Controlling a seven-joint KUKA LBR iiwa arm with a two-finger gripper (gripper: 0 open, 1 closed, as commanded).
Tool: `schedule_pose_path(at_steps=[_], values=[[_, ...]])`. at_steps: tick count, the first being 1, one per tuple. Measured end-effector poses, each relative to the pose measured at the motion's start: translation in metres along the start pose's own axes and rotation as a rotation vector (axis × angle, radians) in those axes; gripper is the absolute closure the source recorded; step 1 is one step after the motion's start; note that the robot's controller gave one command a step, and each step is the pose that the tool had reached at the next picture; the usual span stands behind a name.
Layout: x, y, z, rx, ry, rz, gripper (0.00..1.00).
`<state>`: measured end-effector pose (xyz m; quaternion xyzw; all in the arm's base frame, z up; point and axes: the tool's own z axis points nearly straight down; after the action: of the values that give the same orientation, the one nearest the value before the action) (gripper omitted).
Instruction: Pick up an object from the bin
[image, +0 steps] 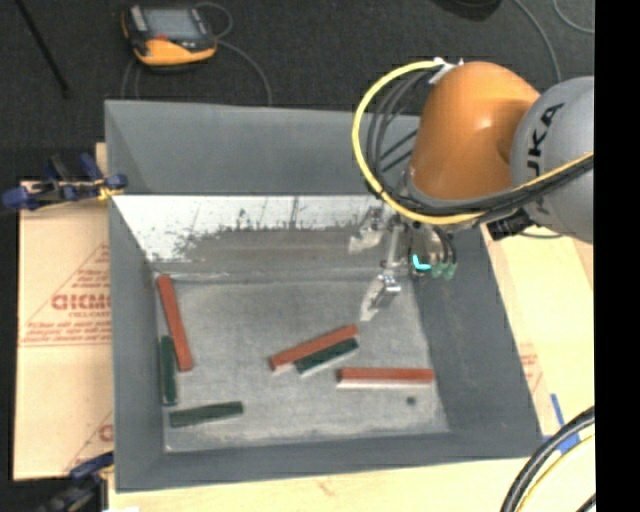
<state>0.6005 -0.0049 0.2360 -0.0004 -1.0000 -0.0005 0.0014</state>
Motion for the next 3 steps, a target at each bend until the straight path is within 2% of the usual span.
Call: schedule_pose_path(at_steps=[1,2,3], values=[[-0.001,0.0,-0.004,0.0,-0.008,0.0,0.0],[0.008,-0.007,0.044,0.002,-0.014,-0.031,0.0],[0.012,-0.02,0.078,0.0,-0.005,0.045,0.0]])
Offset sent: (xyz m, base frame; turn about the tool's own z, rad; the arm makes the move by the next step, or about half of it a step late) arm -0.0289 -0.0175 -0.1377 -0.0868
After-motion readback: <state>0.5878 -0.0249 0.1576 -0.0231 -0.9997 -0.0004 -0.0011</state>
